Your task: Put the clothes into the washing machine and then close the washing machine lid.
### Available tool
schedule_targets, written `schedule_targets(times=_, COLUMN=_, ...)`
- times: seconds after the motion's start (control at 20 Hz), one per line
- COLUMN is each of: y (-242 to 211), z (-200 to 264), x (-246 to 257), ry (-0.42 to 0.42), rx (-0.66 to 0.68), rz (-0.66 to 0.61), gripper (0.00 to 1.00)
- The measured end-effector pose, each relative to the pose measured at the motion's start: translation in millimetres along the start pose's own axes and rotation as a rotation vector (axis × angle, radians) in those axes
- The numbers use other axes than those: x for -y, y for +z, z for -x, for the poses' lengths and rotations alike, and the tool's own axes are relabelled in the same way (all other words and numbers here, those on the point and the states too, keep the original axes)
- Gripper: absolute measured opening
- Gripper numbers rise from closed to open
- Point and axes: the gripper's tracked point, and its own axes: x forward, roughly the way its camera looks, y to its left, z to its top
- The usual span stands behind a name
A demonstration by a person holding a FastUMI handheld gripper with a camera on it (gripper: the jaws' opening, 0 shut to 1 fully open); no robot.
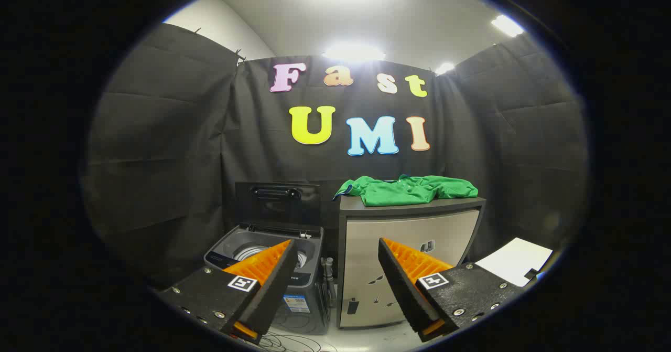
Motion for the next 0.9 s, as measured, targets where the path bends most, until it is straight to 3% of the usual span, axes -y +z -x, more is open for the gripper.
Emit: schedule_targets(times=0.9, y=-3.5, z=-1.0, x=7.7, ry=-0.029, rx=-0.01, rz=0.014, gripper=0.96)
